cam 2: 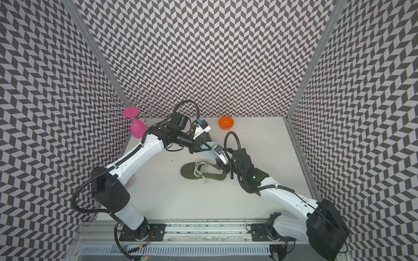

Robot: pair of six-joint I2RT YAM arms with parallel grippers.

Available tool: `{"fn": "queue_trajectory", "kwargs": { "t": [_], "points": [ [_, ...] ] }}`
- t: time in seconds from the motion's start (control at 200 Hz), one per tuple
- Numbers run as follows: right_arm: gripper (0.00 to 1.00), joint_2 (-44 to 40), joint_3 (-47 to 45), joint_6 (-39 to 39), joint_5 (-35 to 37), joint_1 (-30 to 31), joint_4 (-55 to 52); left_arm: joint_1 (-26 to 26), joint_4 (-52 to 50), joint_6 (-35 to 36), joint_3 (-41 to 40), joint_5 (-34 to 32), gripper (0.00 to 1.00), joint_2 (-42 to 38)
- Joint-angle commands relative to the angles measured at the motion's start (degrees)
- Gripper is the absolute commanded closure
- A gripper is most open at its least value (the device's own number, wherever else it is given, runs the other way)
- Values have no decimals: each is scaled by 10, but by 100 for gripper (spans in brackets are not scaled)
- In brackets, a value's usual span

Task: Insert the insole into the shoe
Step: Pick up the insole from the center of the board.

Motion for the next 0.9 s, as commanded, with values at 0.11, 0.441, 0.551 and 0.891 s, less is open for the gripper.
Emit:
{"fn": "queue_trajectory", "kwargs": {
  "t": [0.11, 0.441, 0.551, 0.891],
  "points": [
    [47, -23, -1, 21, -10, -2, 49, 0, 8, -15, -5, -8, 100, -11],
    [62, -22, 4, 36, 10, -2, 32, 4, 52, -88, -9, -68, 66, -8],
    [62, -17, 1, 39, 14, -3, 31, 8, 63, -104, -4, -70, 60, -10],
    [68, 37, 53, 50, 58, -2, -25, 61, 135, -236, -2, -124, 47, -78]
  ]
}}
